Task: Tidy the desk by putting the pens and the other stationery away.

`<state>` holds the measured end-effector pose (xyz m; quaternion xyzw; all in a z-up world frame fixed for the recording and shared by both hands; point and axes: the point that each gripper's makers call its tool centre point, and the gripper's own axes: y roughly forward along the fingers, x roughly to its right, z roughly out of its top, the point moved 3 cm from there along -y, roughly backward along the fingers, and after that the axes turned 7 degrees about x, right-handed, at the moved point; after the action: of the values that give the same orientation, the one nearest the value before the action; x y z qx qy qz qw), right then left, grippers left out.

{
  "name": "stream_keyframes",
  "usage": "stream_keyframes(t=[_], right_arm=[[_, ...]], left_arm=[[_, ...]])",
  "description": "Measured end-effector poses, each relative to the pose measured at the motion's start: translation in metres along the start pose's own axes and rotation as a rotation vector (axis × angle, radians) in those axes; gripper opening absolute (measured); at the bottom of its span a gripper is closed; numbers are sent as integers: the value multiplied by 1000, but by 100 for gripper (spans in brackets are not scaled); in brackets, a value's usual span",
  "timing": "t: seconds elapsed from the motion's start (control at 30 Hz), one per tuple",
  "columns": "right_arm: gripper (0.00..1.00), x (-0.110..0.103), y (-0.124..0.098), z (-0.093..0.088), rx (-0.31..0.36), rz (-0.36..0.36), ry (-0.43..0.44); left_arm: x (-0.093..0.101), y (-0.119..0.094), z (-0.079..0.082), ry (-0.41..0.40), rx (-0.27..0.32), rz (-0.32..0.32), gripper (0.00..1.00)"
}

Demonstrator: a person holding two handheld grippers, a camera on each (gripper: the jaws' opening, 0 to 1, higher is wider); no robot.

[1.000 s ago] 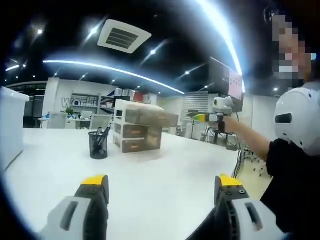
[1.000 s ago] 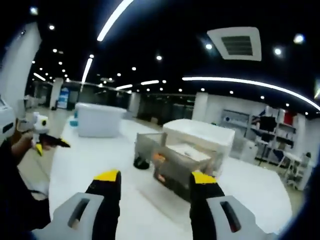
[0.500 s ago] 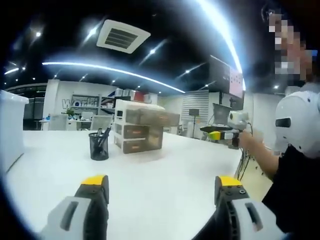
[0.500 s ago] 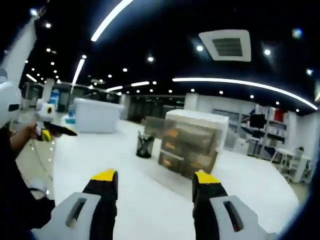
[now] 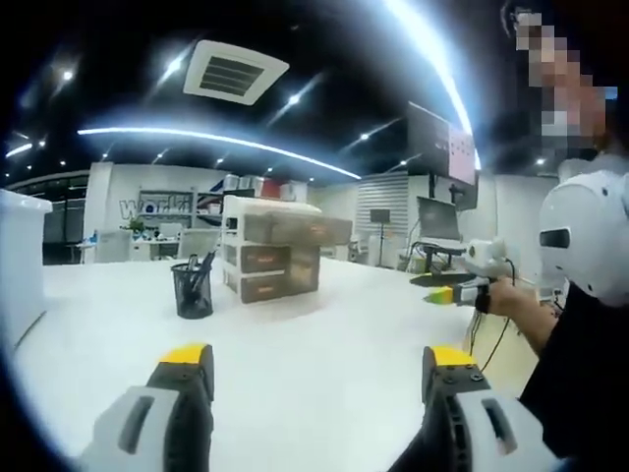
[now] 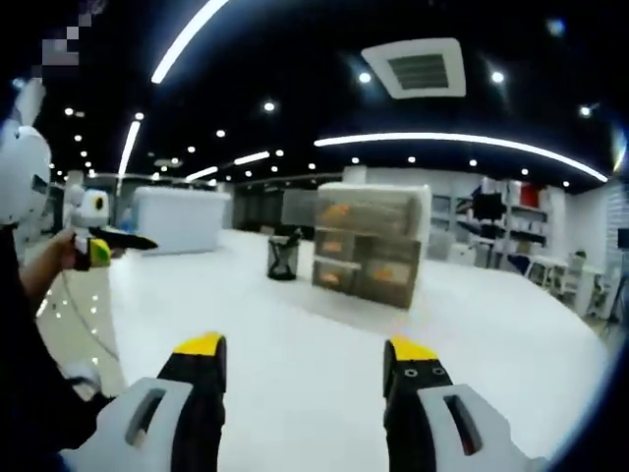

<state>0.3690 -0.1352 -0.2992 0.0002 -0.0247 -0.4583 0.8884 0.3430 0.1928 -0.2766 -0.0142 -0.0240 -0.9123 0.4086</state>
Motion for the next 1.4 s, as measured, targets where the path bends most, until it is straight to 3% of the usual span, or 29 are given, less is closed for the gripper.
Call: stream_keyframes(t=[0.2,0.5,0.63,0.77,1.0,1.2,1.4], right_arm=[[61,2,-8,-4,-1,-24,11],[61,7,-16,-12,-4,-41,30],[61,7,-18,-14,-3,-43,35],[61,9,-21,-17,-4,-51,38],[61,10,-27,-19,5,-61,54],[61,11,-33,-22,9,-72,67],[61,11,-37,-24,11,-79,72]], left_arm=[[4,15,2,43,-27,-30,86],[3,47,8,239,-103,-81,83],[-1,69,19,429,-99,-70,76],[4,86,26,459,-108,-99,74],[12,128,47,796,-87,-135,70],[12,155,48,988,-114,-141,67],[22,178,50,1037,-120,-175,62]])
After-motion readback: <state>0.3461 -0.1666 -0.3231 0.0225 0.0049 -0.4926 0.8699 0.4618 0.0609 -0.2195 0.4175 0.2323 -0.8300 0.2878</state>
